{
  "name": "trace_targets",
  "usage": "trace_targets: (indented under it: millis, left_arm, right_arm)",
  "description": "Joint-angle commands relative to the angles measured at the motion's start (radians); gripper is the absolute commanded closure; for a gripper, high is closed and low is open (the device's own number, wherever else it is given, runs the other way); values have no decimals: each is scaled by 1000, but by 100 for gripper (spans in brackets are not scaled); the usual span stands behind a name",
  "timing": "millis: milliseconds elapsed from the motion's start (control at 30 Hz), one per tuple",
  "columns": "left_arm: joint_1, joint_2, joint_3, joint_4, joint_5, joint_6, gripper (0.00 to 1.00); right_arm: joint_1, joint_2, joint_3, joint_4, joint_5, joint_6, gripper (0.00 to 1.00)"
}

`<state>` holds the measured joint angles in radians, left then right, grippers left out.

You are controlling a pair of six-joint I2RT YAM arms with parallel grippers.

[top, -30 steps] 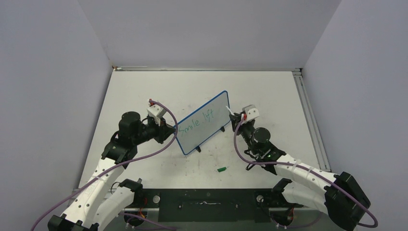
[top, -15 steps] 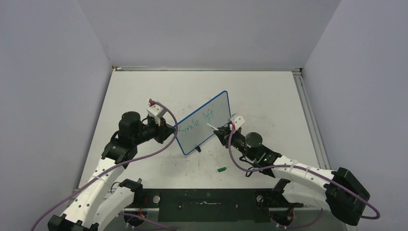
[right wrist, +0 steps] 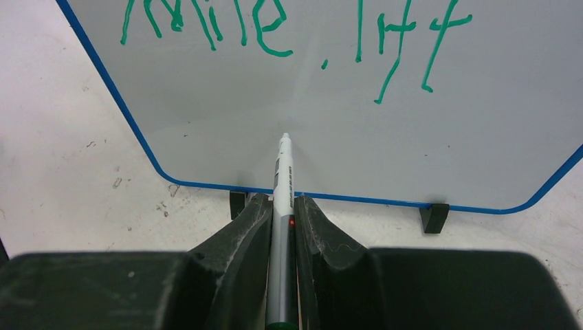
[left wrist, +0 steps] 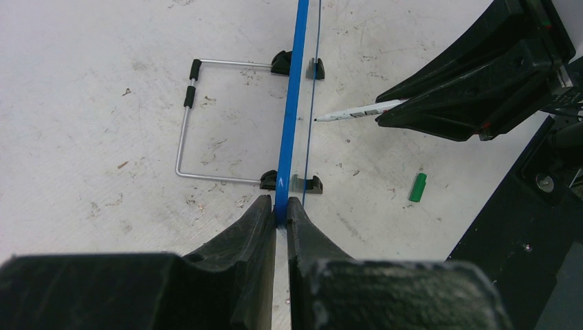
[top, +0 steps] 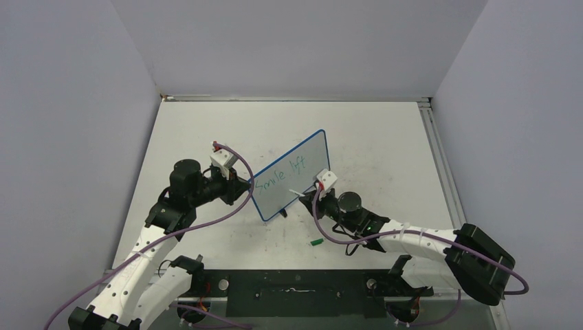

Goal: Write a sentence on the whiteboard

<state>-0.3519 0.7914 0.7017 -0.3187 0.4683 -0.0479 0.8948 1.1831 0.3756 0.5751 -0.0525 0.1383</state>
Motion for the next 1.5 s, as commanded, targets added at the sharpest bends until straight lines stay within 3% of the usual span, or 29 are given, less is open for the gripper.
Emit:
trace_targets:
  millis: [0, 767, 1133, 1467]
  left_arm:
    - [-3, 15, 13, -34, -3, -6, 100]
    - [-4, 11, 12, -34, -7, -6, 100]
    - [-3, 11, 13, -34, -5, -6, 100]
    - [-2, 11, 13, -34, -6, -6, 100]
  right_arm:
    - [9, 22, 7, 92, 15, 1, 95]
    - [11, 96, 31, 102, 20, -19, 95]
    - [14, 73, 23, 91, 130, -20, 95]
    - [18, 41, 20, 118, 125, -26, 95]
